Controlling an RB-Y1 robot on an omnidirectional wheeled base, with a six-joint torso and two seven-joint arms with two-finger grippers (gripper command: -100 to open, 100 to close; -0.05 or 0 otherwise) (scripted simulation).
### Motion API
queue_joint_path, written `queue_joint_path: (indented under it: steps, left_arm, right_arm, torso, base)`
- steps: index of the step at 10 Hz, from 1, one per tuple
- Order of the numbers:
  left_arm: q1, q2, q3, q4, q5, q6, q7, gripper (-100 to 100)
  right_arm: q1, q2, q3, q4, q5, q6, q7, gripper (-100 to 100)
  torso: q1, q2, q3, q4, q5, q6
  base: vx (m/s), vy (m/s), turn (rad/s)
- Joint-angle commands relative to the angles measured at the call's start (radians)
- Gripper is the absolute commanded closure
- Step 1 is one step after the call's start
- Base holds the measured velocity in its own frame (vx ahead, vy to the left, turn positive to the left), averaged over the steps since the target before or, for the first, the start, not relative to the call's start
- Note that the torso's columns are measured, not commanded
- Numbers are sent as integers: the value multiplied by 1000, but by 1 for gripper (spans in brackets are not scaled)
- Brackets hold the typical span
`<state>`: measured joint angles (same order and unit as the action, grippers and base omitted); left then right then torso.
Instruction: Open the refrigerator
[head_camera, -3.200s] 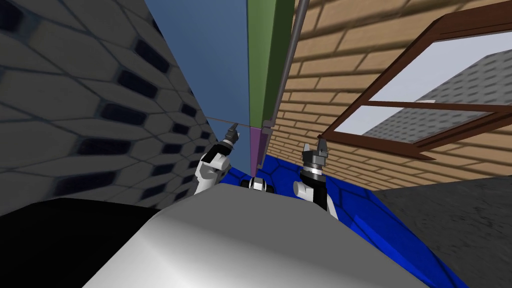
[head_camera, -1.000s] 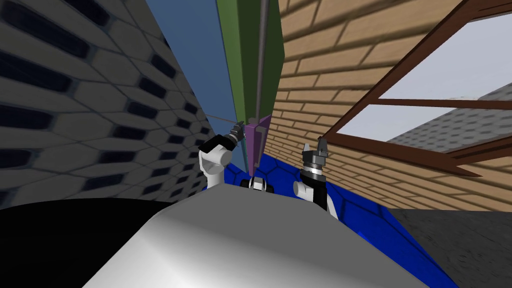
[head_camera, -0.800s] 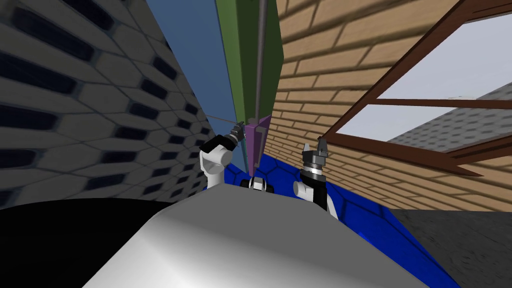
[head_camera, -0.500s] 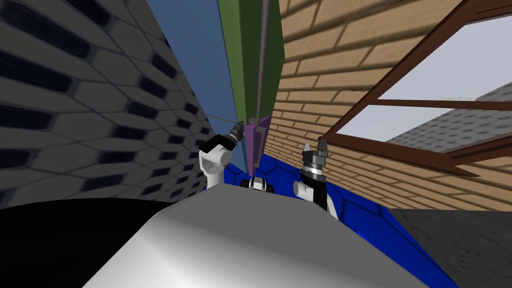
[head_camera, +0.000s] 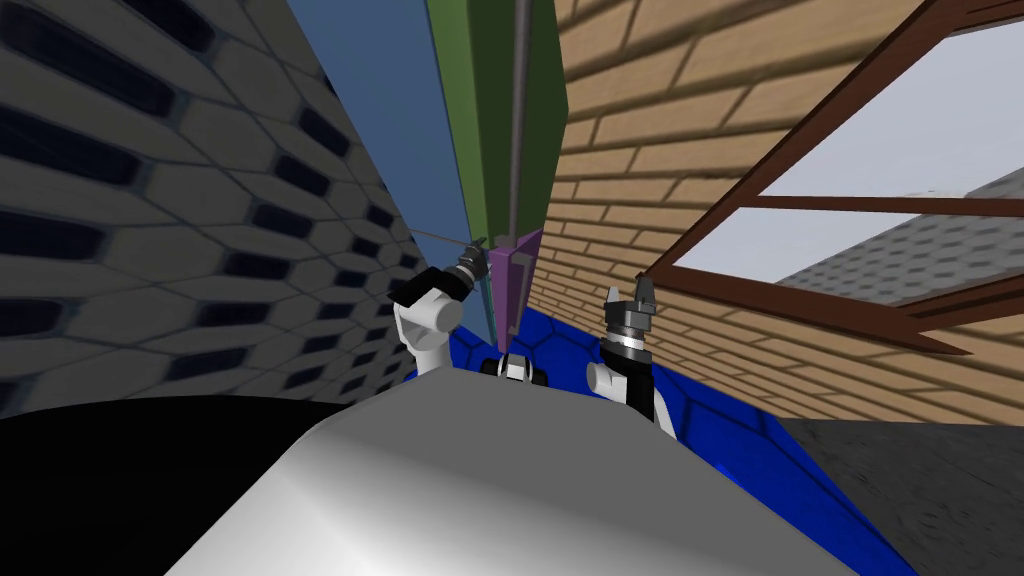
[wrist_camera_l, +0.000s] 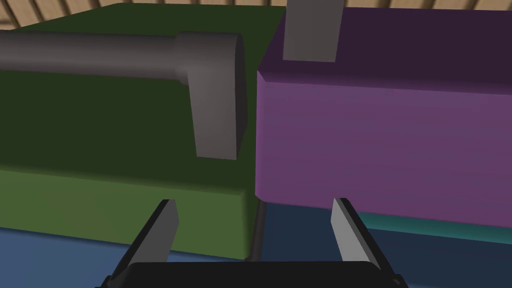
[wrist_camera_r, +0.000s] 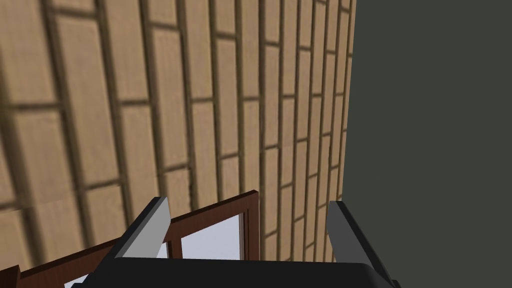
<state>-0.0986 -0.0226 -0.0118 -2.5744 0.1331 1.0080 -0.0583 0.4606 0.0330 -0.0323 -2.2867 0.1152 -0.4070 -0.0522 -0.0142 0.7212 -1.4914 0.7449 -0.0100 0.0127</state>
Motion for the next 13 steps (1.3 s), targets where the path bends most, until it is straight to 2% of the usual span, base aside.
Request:
queue_joint_path:
  steps: [1, 2, 3, 4, 5, 6, 7, 9, 10, 11, 12, 13]
  left_arm:
    - [-26, -24, -8, -29, -4, -20, 1, -100]
    - [-26, -24, -8, -29, -4, -20, 1, -100]
    - [-5, -16, 2, -20, 1, 2, 1, -100]
    - [-16, -23, 15, -38, 0, 32, 13, -100]
    - [-1, -22, 6, -27, -3, 21, 5, -100]
    - [1, -22, 8, -30, -5, 27, 7, 100]
    - [-44, 29, 49, 22, 23, -18, -5, 100]
    - [-59, 31, 49, 98, 23, -31, -5, 100]
    - [-59, 31, 49, 110, 23, -31, -5, 100]
    - [-95, 78, 90, 151, 52, -71, -17, 100]
    - [-121, 83, 90, 184, 52, -79, -17, 100]
    - [-125, 83, 90, 225, 52, -93, -17, 100]
  right_arm:
    - [0, 0, 0, 0, 0, 0, 0, 0]
    - [0, 0, 0, 0, 0, 0, 0, 0]
    - [0, 0, 0, 0, 0, 0, 0, 0]
    - [0, 0, 0, 0, 0, 0, 0, 0]
    - [0, 0, 0, 0, 0, 0, 0, 0]
    - [0, 0, 0, 0, 0, 0, 0, 0]
    - [0, 0, 0, 0, 0, 0, 0, 0]
    - [0, 0, 0, 0, 0, 0, 0, 0]
    - [0, 0, 0, 0, 0, 0, 0, 0]
    - [0, 0, 0, 0, 0, 0, 0, 0]
    - [0, 0, 0, 0, 0, 0, 0, 0]
    - [0, 0, 0, 0, 0, 0, 0, 0]
  torso:
    - [0, 0, 0, -1, 0, -1]
    - [0, 1, 1, -2, 1, -2]
    - [0, 2, 1, -1, 1, -1]
    - [2, 4, 4, -6, 3, -4]
    - [8, 2, 4, -7, 5, -6]
    - [9, 3, 5, -10, 7, -6]
    - [8, 6, 7, -7, 7, -7]
    - [-9, 13, 10, -2, -1, -3]
    - [-5, 10, 9, -3, 0, -1]
    - [6, 4, 5, -5, 3, -4]
    - [3, 3, 3, -4, 2, -5]
    - [-1, 4, 4, -4, 1, -2]
  base:
    - [11, 7, -17]
    - [0, 0, 0]
    - [-19, 11, 38]
    - [54, 34, 68]
    - [23, 23, 54]
    - [-28, 8, 34]
    - [-97, -165, 81]
    - [-95, -219, 40]
    - [-29, -61, -31]
    - [-92, -185, 2]
    - [-114, -237, 49]
    - [-64, -139, 32]
